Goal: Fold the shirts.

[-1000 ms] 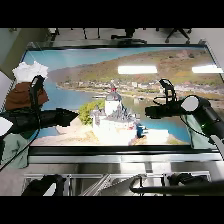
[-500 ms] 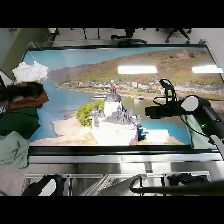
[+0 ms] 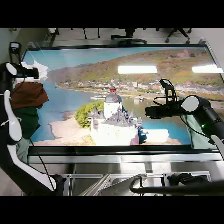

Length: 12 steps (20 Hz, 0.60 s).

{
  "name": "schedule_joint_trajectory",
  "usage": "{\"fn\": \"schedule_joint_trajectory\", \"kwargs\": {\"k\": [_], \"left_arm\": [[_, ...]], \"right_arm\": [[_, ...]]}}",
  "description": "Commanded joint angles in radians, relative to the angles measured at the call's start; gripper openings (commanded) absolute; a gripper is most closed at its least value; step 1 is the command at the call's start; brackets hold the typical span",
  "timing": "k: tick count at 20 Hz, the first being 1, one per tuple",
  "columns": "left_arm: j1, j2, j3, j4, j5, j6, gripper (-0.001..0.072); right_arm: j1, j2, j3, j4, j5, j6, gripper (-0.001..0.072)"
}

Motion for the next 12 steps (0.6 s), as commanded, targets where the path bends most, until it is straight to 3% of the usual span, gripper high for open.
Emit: {"fn": "schedule_joint_trajectory", "kwargs": {"k": [1,7,8,10,11,12], "left_arm": [[-0.001,-0.188,0.031,0.048,0.240,-0.001,0.0701],[-0.001,-0.275,-0.011,0.051,0.419,0.000,0.0698],[0.000,-0.274,-0.011,0.050,0.441,-0.001,0.0576],[0.000,-0.273,0.014,0.050,0.455,-0.001,0.0095],[0.000,-0.273,0.047,0.048,0.423,-0.002,0.0013],[-0.002,-0.272,0.078,0.040,0.385,-0.005,0.0012]], "right_arm": [[0.001,0.000,0.000,0.000,0.000,0.000,0.0020],[0.001,0.000,0.000,0.000,0.000,0.000,0.0020],[0.001,0.000,0.000,0.000,0.000,0.000,0.0020],[0.001,0.000,0.000,0.000,0.000,0.000,0.0020],[0.001,0.000,0.000,0.000,0.000,0.000,0.0020],[0.001,0.000,0.000,0.000,0.000,0.000,0.0020]]}}
